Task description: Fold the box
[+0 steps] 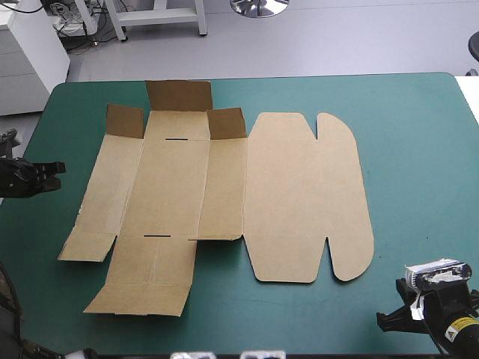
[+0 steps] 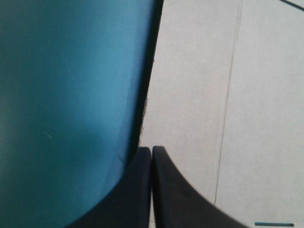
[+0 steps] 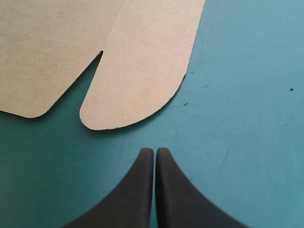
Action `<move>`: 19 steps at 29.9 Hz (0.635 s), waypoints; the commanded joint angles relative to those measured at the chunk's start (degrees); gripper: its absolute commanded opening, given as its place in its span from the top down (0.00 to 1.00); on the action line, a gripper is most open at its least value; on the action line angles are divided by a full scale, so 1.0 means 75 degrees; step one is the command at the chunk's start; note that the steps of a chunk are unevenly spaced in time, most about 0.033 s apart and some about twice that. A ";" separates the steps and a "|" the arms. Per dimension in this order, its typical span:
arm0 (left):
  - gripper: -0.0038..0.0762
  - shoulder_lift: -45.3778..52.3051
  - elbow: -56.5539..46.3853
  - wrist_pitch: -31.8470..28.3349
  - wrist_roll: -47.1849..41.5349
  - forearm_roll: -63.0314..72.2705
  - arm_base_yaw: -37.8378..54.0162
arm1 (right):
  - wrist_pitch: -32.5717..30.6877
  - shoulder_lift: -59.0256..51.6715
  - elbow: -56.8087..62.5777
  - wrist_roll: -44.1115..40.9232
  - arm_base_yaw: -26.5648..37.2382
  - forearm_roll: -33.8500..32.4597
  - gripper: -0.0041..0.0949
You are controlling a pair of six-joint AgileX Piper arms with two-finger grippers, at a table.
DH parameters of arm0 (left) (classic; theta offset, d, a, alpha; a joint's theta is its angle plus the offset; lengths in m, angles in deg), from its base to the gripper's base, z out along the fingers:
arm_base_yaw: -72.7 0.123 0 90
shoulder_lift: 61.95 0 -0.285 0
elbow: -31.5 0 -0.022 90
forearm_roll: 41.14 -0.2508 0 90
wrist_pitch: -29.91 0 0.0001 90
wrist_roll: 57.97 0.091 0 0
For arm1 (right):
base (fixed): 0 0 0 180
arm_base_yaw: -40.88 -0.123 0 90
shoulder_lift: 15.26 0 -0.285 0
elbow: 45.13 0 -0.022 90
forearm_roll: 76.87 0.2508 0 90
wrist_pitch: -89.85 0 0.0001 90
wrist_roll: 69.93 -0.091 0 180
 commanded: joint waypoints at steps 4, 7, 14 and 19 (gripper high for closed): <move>0.96 -0.0229 0.0243 0.0099 0.0155 0.0266 0.0034 | 0.0435 0.0077 -0.0171 0.0041 0.0050 -0.0031 0.96; 0.96 -0.0390 0.0243 0.0159 0.0155 0.0267 0.0020 | 0.0435 0.0077 -0.0171 0.0041 0.0050 -0.0031 0.96; 0.59 -0.0448 0.0243 0.0467 0.0569 -0.0191 0.0020 | 0.0435 0.0077 -0.0171 0.0041 0.0050 -0.0031 0.96; 0.33 -0.0500 0.0205 0.0669 0.0656 -0.0275 0.0020 | 0.0435 0.0077 -0.0171 0.0041 0.0050 -0.0031 0.96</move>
